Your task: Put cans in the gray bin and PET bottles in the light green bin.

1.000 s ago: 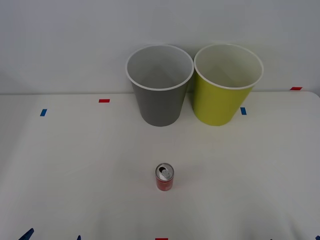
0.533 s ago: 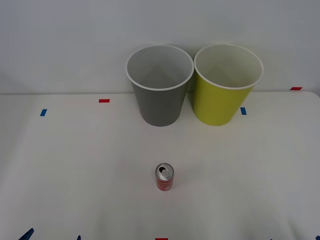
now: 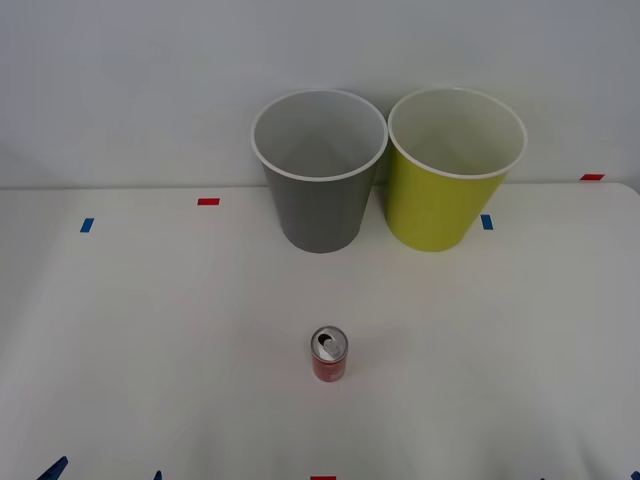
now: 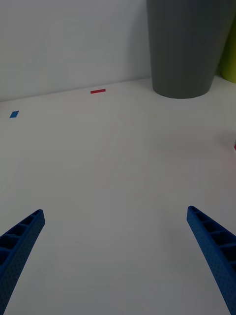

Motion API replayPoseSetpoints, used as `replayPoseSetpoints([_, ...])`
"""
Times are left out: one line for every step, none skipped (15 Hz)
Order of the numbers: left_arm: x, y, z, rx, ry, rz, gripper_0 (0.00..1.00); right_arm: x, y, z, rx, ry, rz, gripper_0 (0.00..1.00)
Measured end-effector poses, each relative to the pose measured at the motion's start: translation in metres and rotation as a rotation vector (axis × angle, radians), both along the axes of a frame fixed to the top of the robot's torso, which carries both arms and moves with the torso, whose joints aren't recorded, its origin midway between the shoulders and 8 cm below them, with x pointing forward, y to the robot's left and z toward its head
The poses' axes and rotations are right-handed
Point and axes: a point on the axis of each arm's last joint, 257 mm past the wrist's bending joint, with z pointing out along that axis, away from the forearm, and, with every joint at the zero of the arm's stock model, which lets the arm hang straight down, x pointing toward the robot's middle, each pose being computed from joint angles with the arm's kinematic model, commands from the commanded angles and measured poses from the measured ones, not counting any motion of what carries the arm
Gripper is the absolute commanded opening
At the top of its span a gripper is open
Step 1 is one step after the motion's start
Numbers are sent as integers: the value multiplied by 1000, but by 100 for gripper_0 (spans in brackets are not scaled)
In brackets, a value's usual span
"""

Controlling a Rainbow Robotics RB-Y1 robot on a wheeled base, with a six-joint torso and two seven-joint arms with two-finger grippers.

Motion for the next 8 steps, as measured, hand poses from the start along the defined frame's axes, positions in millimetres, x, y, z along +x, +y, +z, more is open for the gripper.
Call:
replayPoseSetpoints([0,0,0,0,0,0,100,0,0,0,0,0,0,100])
replayPoseSetpoints([0,0,0,0,0,0,100,0,0,0,0,0,0,100])
replayPoseSetpoints([0,0,0,0,0,0,100,0,0,0,0,0,0,100])
replayPoseSetpoints([0,0,0,0,0,0,100,0,0,0,0,0,0,100])
replayPoseSetpoints([0,0,0,0,0,0,100,0,0,0,0,0,0,100])
replayPoseSetpoints([0,0,0,0,0,0,100,0,0,0,0,0,0,100])
replayPoseSetpoints([0,0,0,0,0,0,100,0,0,0,0,0,0,100])
replayPoseSetpoints([0,0,0,0,0,0,100,0,0,0,0,0,0,100])
